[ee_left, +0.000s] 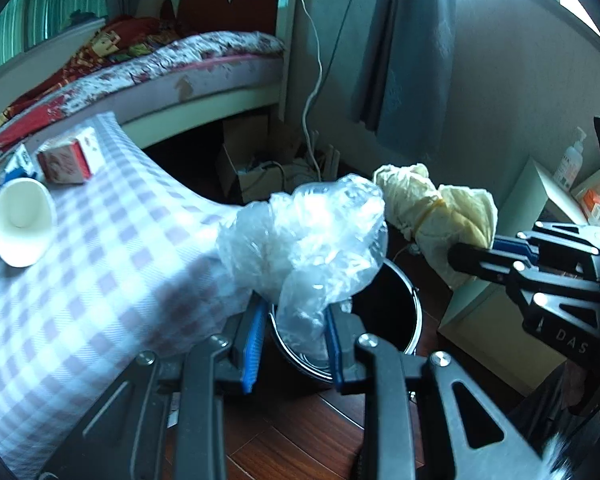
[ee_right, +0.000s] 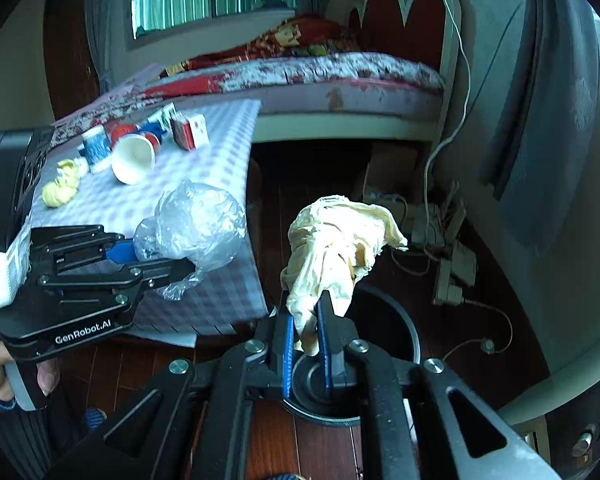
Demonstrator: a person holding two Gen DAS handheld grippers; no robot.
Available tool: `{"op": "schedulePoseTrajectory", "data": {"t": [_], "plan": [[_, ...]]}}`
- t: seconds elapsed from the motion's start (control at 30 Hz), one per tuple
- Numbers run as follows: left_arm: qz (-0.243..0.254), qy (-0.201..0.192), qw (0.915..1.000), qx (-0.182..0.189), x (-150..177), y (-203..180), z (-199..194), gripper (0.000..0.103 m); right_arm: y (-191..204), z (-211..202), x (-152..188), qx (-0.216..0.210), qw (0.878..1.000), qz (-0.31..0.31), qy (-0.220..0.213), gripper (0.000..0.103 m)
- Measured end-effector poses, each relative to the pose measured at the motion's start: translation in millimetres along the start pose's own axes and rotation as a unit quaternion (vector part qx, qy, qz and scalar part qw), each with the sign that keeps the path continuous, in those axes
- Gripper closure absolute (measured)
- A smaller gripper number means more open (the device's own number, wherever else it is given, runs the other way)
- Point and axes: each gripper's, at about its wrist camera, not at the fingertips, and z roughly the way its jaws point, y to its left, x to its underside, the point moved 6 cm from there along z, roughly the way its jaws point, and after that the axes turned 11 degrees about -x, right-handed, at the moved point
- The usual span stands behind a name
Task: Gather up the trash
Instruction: 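Carry the plastic bag and cream cloth in both tools over the black bin, then open both tools to drop the bag and cloth into the bin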
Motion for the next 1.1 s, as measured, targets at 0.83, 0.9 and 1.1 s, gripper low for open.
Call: {"op": "schedulePoseTrajectory", "data": {"t": [0.83,0.9,1.1], "plan": [[-0.002,0.114,0.9928,0.036,16.5,-41.3,109.0,0.001,-103.2,103.2,85.4,0.014,0.983,0.067,0.17,0.025],[0.0,0.123,0.9923,0.011,20.1,-38.2,110.9,0.001,-113.9,101.5,93.5,0.038,0.978,0.082,0.188,0.018],[-0.014,0.1,0.9942,-0.036,29.9,-26.4,88.9,0.001,-114.2,90.2,83.9,0.072,0.981,0.081,0.161,0.001]]}}
